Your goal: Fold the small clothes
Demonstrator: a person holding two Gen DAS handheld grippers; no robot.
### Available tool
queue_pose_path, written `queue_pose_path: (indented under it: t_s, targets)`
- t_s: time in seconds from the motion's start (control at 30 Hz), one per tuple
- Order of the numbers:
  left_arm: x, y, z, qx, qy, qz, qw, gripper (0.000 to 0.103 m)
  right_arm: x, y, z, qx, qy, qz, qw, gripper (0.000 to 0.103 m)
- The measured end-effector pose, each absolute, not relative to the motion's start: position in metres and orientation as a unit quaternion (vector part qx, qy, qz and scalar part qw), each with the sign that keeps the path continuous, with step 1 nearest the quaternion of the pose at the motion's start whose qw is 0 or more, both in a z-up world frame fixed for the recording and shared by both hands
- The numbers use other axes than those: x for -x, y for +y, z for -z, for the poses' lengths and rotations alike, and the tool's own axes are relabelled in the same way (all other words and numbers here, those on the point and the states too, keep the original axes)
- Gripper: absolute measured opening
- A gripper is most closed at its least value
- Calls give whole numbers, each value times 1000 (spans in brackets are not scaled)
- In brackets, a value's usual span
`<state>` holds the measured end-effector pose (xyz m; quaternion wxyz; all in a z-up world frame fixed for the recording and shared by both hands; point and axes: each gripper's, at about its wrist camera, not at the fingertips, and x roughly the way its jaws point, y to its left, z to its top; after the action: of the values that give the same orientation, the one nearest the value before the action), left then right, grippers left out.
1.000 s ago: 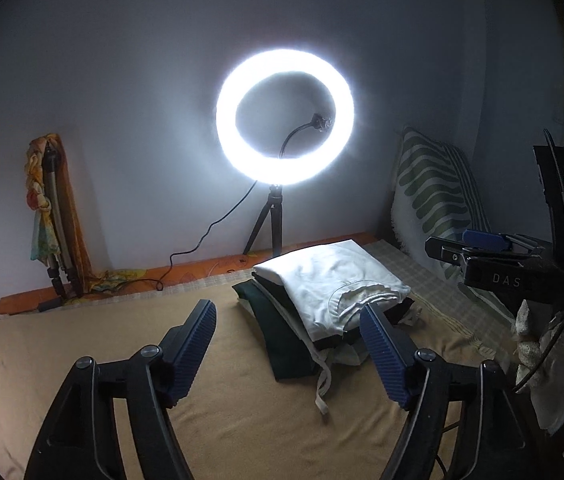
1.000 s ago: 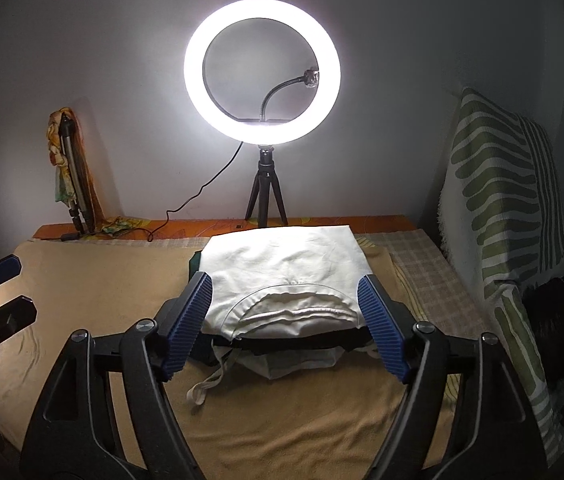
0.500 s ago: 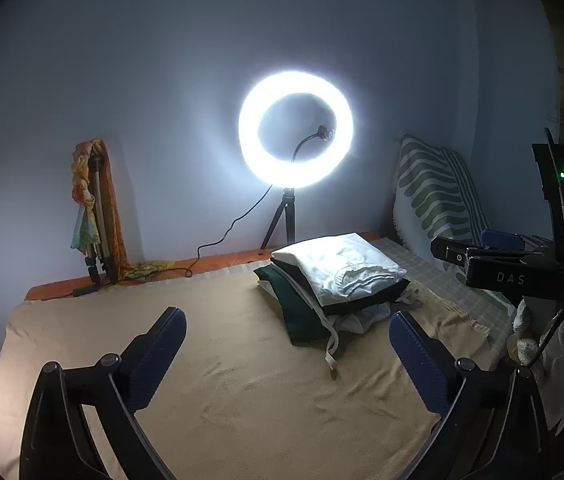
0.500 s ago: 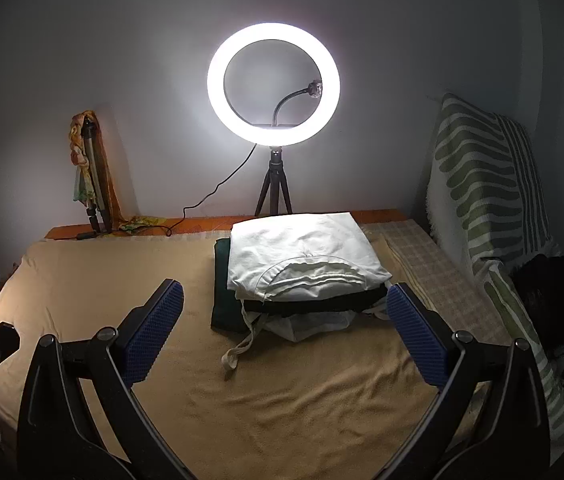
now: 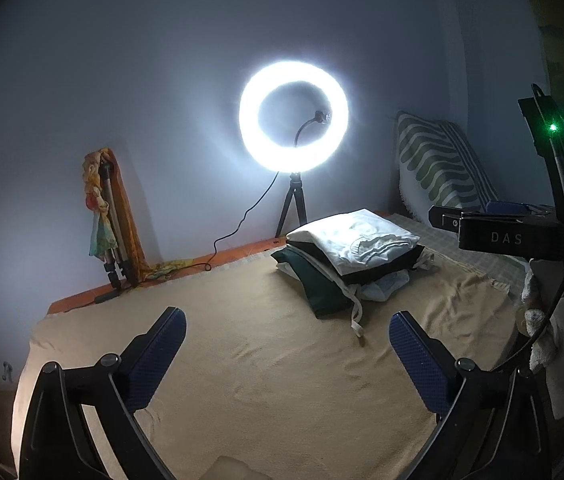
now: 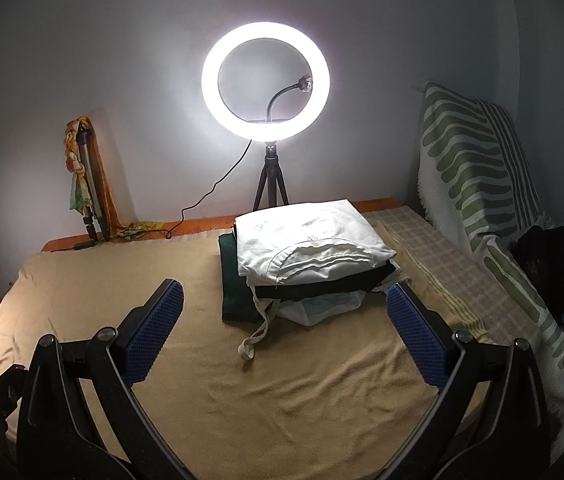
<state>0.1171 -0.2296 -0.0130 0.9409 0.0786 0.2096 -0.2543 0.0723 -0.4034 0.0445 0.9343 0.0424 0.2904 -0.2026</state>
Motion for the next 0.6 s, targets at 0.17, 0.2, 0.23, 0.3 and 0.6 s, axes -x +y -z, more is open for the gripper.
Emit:
queue_pose_path:
  t_s: [0.17, 0.2, 0.23, 0.3, 0.6]
  targets:
    - [-123, -226, 18, -78, 208, 241, 945, 103, -70, -395, -37, -37, 268, 210, 939, 103]
    - [-123, -225, 20, -80, 210, 237, 945, 103, -70, -394, -35, -36, 264, 209, 941, 103]
    - [-124, -226, 22, -83, 213, 235, 945, 103, -70, -391, -34, -34, 259, 207, 943, 103]
    - [-124, -226, 26, -88, 219, 230, 944, 103, -71, -385, -32, -23, 254, 205, 945, 103]
    - [-121, -228, 32, -105, 223, 215, 945, 103, -78, -374, -17, -9, 274, 190, 943, 103]
